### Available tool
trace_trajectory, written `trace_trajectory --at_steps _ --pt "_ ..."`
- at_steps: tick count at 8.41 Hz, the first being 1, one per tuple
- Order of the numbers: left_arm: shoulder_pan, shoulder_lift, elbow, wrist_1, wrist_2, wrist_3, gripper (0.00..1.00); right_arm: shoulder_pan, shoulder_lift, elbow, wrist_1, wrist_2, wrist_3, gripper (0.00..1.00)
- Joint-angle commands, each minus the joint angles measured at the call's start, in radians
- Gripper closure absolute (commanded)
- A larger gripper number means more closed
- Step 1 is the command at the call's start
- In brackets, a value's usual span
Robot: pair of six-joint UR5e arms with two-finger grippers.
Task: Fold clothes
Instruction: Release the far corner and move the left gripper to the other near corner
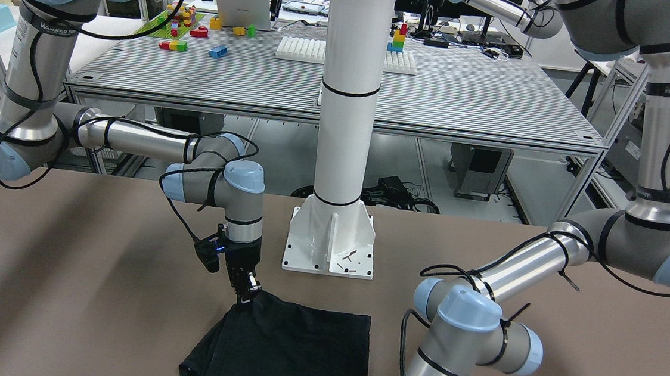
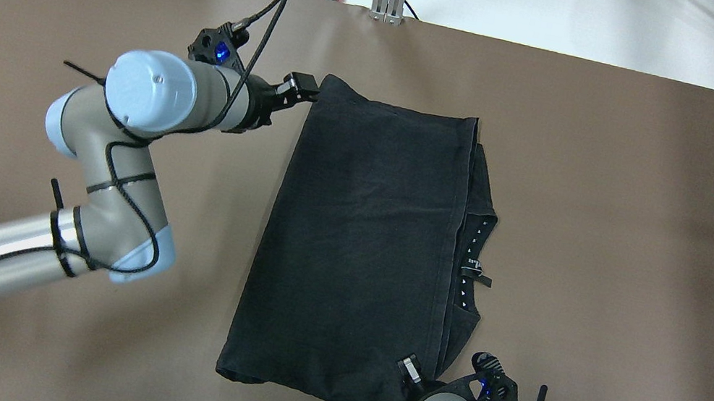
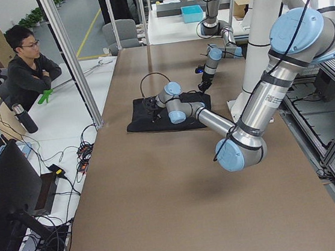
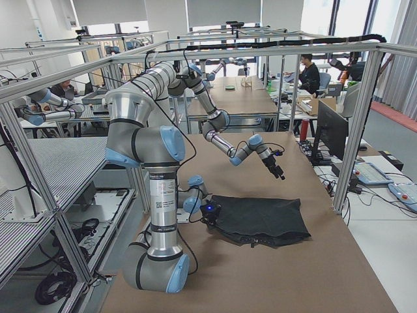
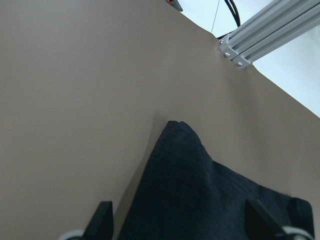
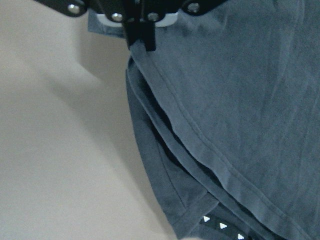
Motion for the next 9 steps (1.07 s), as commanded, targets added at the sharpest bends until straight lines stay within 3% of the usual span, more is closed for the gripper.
trace_trajectory --at_steps 1,2,3,4,8,9 --pt "0.265 0.255 -0.305 0.006 0.231 -0.14 0.06 0.001 -0.007 0.002 0.001 0.012 -0.003 1.0" --pt "0.349 0.332 -0.383 0.009 0.289 -0.209 0.06 0.001 -0.011 0.002 0.002 0.017 -0.002 1.0" --pt "0.441 0.38 -0.406 0.009 0.364 -0.249 0.07 -0.001 -0.011 0.002 0.004 0.017 -0.002 1.0" --pt "0.518 0.405 -0.405 0.009 0.432 -0.272 0.14 -0.001 -0.011 0.003 0.004 0.015 -0.002 1.0" --pt "0.622 0.43 -0.366 0.009 0.492 -0.329 0.37 -0.001 -0.011 0.0 0.004 0.014 -0.002 1.0" --pt "0.623 0.425 -0.363 0.009 0.492 -0.329 0.47 -0.002 -0.011 0.0 0.004 0.014 -0.003 1.0"
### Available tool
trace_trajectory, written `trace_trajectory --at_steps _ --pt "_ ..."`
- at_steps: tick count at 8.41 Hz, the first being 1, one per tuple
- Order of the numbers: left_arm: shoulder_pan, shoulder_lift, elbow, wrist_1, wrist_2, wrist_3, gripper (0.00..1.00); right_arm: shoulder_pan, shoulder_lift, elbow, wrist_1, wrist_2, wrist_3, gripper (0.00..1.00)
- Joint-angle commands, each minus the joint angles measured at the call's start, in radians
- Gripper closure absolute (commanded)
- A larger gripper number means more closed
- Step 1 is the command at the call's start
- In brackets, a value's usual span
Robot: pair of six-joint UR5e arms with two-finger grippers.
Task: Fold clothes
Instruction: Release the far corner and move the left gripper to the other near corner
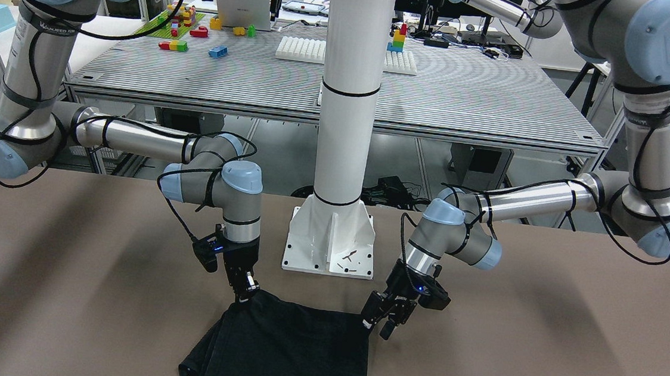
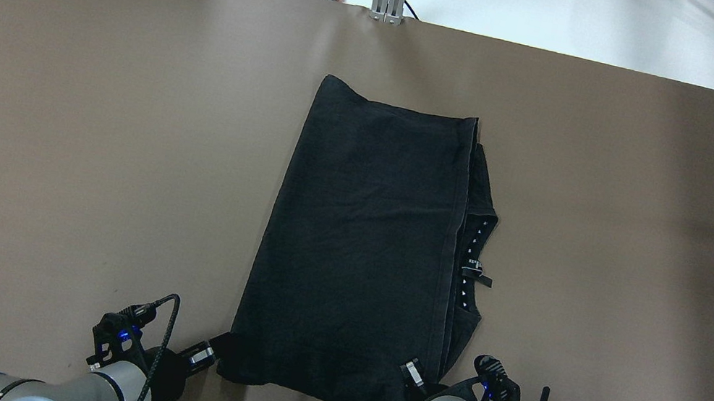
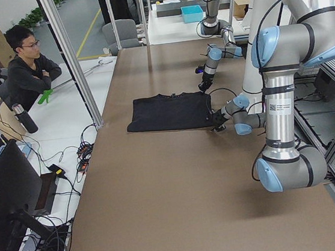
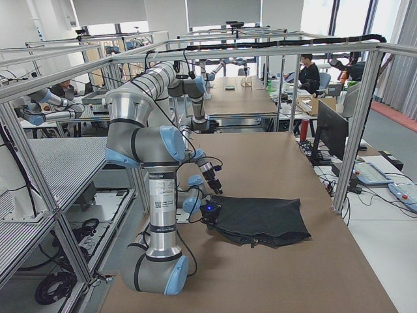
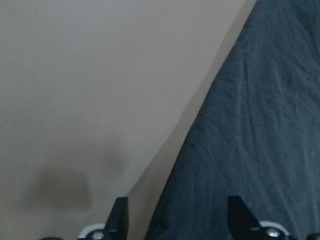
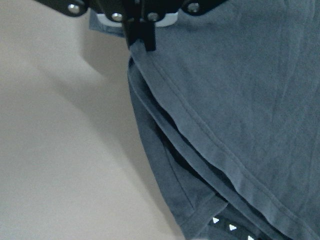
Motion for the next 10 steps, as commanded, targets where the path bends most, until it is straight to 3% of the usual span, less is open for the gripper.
trace_trajectory --at_steps 1,6,7,8,10 --pt "0.015 -0.009 0.01 0.0 0.009 -0.01 0.49 -0.002 0.0 0.0 0.0 0.0 -0.001 1.0" --pt "0.057 -0.031 0.01 0.0 0.033 -0.018 0.62 0.0 0.001 -0.003 0.0 0.0 -0.001 1.0" --pt "0.057 -0.029 0.008 0.0 0.036 -0.018 0.9 0.001 0.0 -0.002 -0.001 0.0 -0.001 1.0" --pt "0.057 -0.029 -0.001 0.002 0.035 -0.018 1.0 0.001 -0.006 0.004 0.0 0.0 -0.001 1.0" --pt "0.054 -0.019 -0.036 0.002 0.033 -0.016 1.0 0.001 -0.009 0.021 0.0 0.001 -0.001 1.0"
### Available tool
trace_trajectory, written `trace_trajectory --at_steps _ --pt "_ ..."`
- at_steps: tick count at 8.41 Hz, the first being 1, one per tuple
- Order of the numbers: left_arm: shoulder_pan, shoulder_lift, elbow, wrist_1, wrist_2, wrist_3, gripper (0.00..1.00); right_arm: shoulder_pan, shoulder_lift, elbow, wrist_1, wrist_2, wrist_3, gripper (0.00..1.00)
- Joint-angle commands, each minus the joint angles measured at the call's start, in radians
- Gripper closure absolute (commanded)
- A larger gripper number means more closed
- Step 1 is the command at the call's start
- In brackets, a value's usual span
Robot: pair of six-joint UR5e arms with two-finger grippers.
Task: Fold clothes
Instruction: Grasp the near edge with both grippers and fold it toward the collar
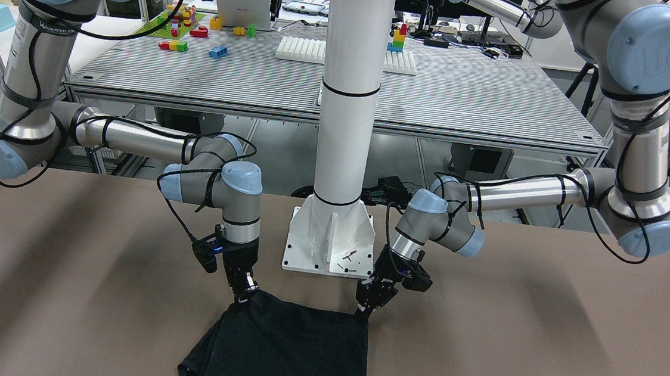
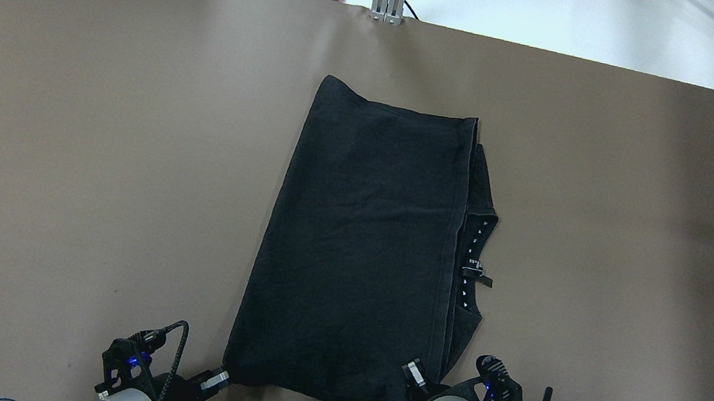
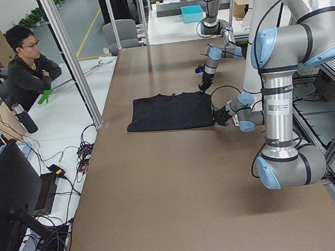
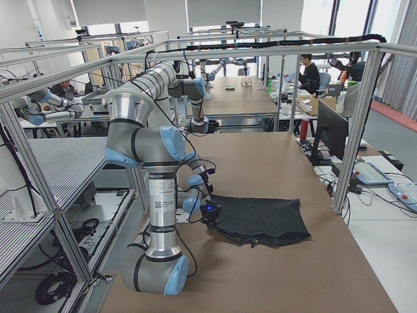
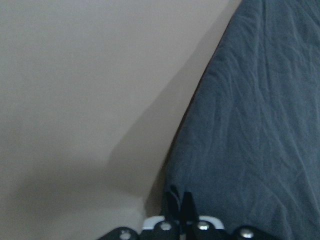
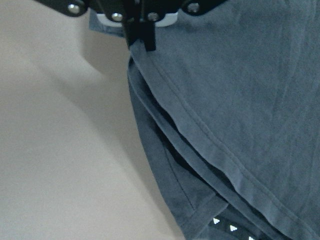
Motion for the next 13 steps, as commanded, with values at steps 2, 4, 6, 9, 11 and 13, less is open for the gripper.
trace_trajectory --at_steps 2,4,6,9,11,13 --pt "0.008 0.034 -0.173 0.083 0.002 -0.004 1.0 0.002 -0.051 0.109 -0.001 0.002 0.0 1.0" --pt "0.029 0.021 -0.322 0.28 0.0 -0.053 1.0 0.006 -0.093 0.215 -0.004 0.024 0.0 1.0" --pt "-0.065 -0.043 -0.326 0.316 -0.027 -0.036 1.0 0.174 -0.063 0.234 -0.004 0.176 0.0 1.0" --pt "-0.427 -0.345 -0.082 0.436 -0.358 0.043 1.0 0.437 0.153 -0.01 -0.001 0.384 -0.059 1.0" --pt "-0.551 -0.468 0.169 0.387 -0.438 0.079 1.0 0.528 0.207 -0.113 0.002 0.386 -0.199 1.0" --pt "-0.619 -0.504 0.304 0.305 -0.491 0.105 1.0 0.565 0.284 -0.303 0.104 0.387 -0.239 1.0"
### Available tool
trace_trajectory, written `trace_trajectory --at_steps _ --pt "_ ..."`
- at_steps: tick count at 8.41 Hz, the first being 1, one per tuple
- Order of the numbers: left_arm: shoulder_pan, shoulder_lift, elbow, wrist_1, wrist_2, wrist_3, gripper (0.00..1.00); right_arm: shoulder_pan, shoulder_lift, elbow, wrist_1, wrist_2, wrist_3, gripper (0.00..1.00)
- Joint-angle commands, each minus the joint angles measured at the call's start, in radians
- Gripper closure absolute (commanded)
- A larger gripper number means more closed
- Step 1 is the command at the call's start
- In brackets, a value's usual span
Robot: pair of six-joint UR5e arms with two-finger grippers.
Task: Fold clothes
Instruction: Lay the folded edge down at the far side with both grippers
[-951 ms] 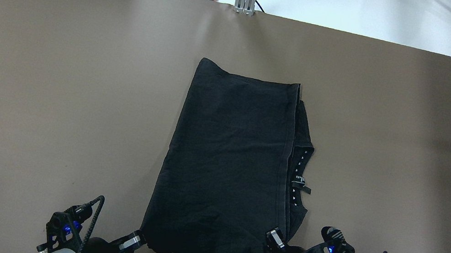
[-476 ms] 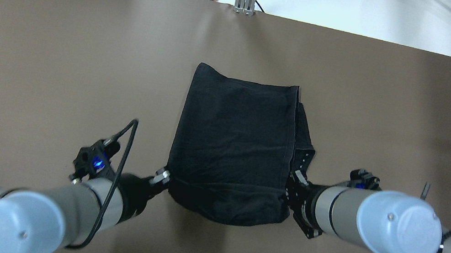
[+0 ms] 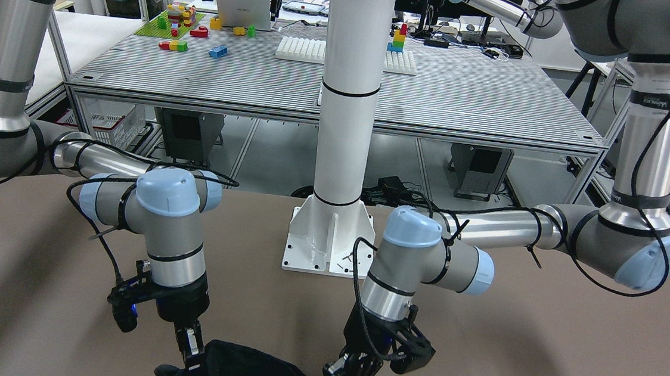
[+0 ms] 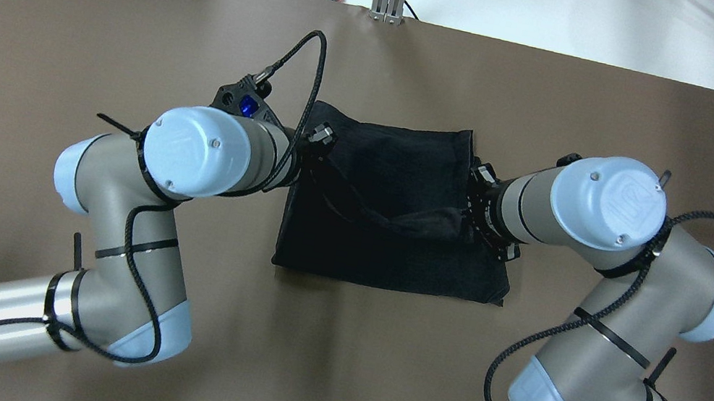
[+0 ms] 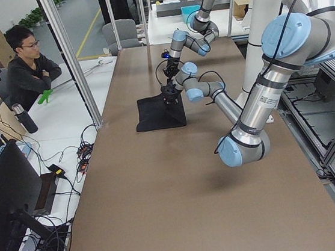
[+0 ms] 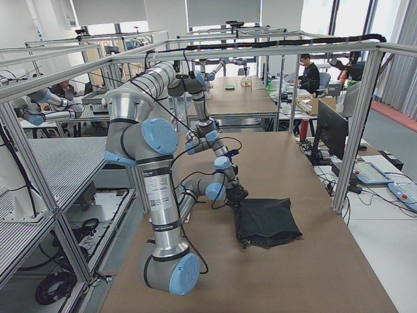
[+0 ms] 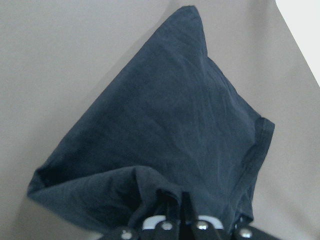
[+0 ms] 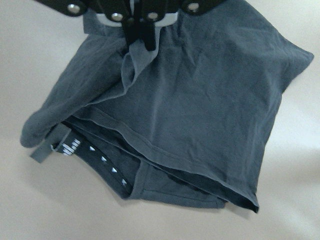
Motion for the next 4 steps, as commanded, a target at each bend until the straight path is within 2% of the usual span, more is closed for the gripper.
trace_trajectory --at_steps 1,2,3,4 --pt "-0.103 -0.087 0.232 -0.089 -0.071 0.037 1.0 0.069 0.099 -0.273 0.159 0.004 -0.101 1.0" --pt "-0.125 -0.127 0.337 -0.155 -0.078 0.053 1.0 0.096 0.16 -0.415 0.23 0.008 -0.142 1.0" --pt "-0.14 -0.187 0.483 -0.251 -0.078 0.071 0.76 0.139 0.229 -0.572 0.311 0.042 -0.226 0.97" --pt "-0.156 -0.25 0.638 -0.346 -0.072 0.129 0.07 0.165 0.321 -0.769 0.415 0.047 -0.33 0.04"
